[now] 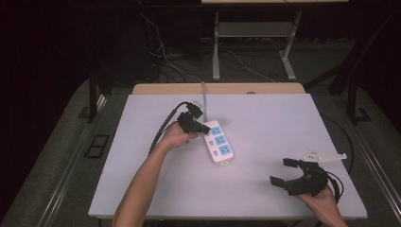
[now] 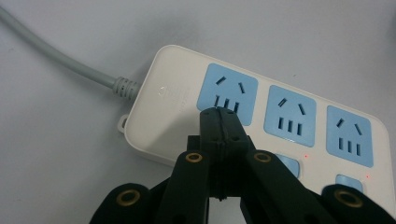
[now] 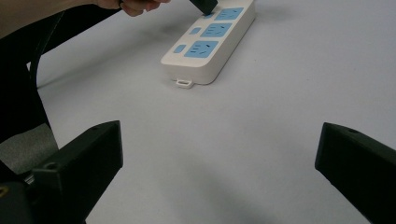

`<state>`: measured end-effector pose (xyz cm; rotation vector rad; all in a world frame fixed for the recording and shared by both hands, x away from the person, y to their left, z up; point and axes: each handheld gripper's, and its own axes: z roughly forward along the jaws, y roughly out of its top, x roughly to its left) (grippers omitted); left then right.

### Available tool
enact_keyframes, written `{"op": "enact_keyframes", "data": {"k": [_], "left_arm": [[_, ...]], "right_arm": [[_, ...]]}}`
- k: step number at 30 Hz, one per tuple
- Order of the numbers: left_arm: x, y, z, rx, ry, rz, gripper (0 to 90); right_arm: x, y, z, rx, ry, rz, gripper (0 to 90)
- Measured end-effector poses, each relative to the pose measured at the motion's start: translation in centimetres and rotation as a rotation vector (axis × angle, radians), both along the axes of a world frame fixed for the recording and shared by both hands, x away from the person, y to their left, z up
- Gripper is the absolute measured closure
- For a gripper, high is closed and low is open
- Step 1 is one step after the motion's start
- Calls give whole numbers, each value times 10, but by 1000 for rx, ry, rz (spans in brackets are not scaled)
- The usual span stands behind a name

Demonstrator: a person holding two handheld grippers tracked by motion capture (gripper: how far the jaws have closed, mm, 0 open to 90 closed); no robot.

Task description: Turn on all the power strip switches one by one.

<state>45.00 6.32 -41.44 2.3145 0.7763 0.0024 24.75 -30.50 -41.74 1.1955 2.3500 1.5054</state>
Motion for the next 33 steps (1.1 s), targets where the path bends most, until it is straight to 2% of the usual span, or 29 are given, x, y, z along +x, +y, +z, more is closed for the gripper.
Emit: {"op": "enact_keyframes", "data": {"k": [11,23,29,30,33], "left_arm": [[-2,-4,1,24,-13,8,899],[-2,-4,1,28,-7,13,897],[0,-3,1,13,10,21,894],[0,-2,1,-2,9,25,893],[-1,-3,3,24,-11,31,892]], "right_arm": [[0,-2,0,0,-4,-10,7],[0,-4,1,5,-5,-16,7],[0,-4,1,6,-5,-16,7],[0,-5,1,7,-5,-17,7],[0,-5,1,6,-3,-16,7]]}}
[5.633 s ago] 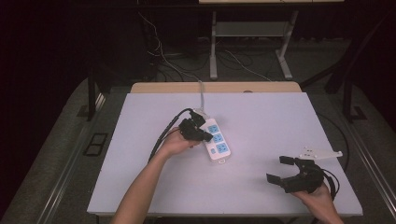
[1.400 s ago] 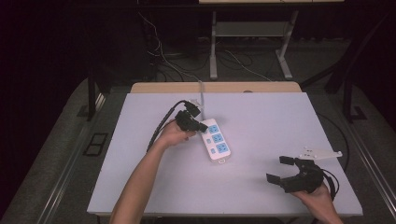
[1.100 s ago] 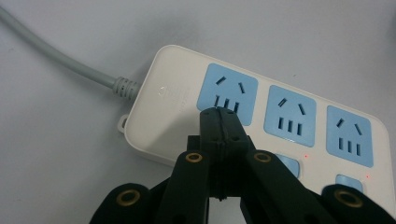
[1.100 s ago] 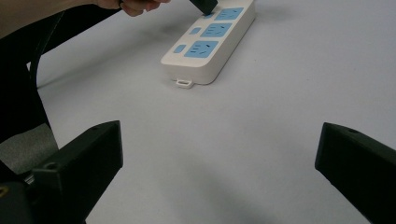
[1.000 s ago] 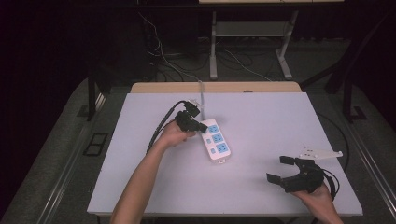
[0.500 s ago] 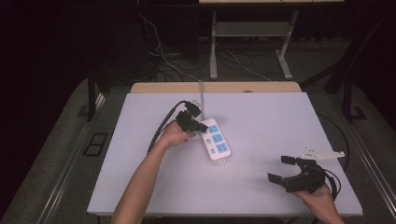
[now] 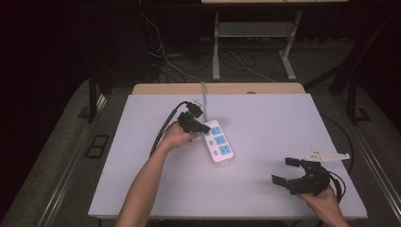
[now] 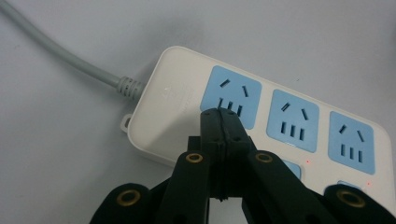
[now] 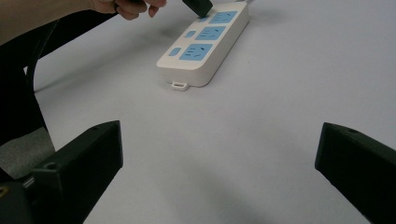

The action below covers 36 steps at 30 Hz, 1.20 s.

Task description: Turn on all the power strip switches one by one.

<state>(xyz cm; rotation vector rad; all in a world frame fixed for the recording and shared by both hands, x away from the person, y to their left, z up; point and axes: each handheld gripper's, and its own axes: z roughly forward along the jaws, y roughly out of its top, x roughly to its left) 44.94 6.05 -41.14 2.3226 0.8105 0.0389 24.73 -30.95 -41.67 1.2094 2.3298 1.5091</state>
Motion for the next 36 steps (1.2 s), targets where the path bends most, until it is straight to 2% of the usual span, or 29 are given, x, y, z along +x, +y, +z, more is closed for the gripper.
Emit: {"op": "enact_keyframes", "data": {"k": [3,10,14,17,20,22,27,29,36], "left_arm": [[-3,0,6,-43,-17,-1,876],[-12,5,24,-44,-71,-16,826],[-17,13,33,-42,-91,-3,753],[-21,20,38,-51,-91,11,648],[-25,28,42,-53,-92,56,408],[-29,36,43,-58,-106,89,309],[-41,56,44,-89,-110,136,113],[-47,63,43,-89,-90,143,20],[-72,86,44,-141,-115,180,0]], "right_arm": [[0,0,0,-1,4,0,7],[0,0,0,2,-1,-2,7],[0,0,0,0,0,-3,7],[0,0,0,1,0,-4,7],[0,0,0,4,-3,-5,7],[0,0,0,4,-2,-6,7],[0,-1,1,10,-9,-11,7],[0,-1,1,11,-6,-11,7],[1,0,0,6,-2,-12,7]]}}
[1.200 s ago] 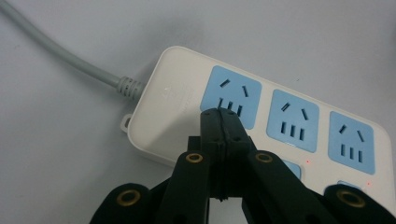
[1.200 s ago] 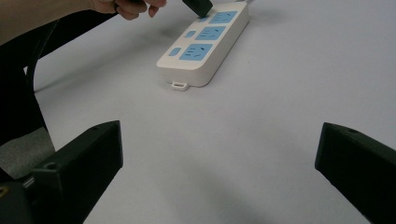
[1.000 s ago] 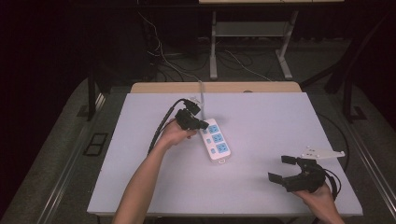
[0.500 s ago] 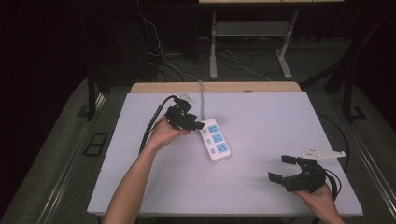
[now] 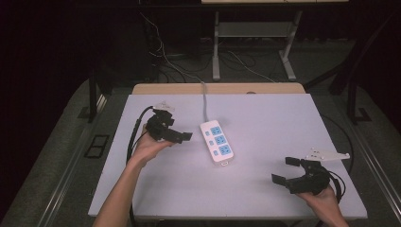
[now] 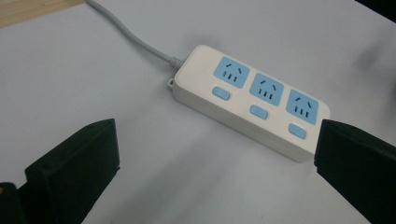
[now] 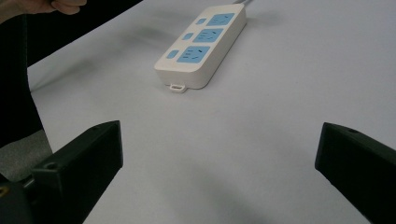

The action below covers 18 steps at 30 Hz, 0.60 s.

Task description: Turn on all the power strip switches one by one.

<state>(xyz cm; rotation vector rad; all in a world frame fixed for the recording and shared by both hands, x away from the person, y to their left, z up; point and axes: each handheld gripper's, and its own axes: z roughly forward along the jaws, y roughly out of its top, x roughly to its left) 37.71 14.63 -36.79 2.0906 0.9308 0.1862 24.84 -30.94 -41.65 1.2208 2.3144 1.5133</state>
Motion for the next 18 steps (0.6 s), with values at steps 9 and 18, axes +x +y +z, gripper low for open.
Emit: {"op": "enact_keyframes", "data": {"k": [9,18], "left_arm": [[-34,15,-5,-58,-50,1,0],[-64,21,-11,-79,-97,20,0]], "right_arm": [[0,1,-1,-5,1,2,7],[0,2,-1,-6,9,8,7]]}}
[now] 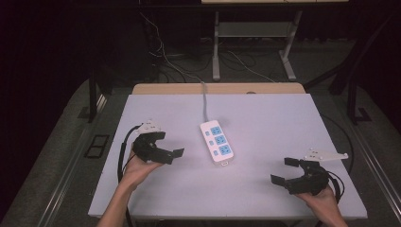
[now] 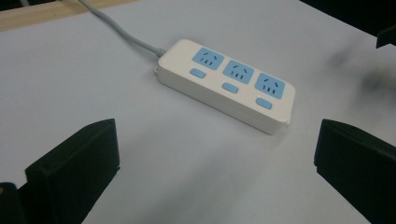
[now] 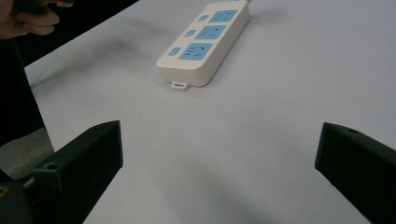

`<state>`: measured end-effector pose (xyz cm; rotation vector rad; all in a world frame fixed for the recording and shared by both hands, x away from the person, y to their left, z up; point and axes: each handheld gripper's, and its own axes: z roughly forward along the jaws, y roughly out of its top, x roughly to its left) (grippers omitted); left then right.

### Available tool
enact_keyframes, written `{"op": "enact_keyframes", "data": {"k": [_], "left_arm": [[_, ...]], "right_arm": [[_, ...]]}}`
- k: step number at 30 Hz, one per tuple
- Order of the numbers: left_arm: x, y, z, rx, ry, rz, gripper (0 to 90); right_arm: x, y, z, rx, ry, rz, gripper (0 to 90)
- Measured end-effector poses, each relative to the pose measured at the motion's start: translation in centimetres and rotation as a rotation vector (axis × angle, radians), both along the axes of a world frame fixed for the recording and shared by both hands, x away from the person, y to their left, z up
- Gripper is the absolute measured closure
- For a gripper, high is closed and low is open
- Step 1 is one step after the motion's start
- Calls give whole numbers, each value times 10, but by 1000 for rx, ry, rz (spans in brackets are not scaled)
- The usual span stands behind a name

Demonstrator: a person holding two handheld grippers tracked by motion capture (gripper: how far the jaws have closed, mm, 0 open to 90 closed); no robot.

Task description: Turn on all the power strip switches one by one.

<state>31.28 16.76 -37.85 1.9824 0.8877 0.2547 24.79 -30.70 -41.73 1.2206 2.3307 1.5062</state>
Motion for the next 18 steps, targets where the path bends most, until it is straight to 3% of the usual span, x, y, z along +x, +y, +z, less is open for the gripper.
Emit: {"op": "enact_keyframes", "data": {"k": [11,18], "left_arm": [[-29,5,-27,-55,14,10,0],[-40,9,-32,-78,7,10,0]], "right_arm": [[-2,3,-1,-5,3,18,7],[-3,3,0,-5,2,17,7]]}}
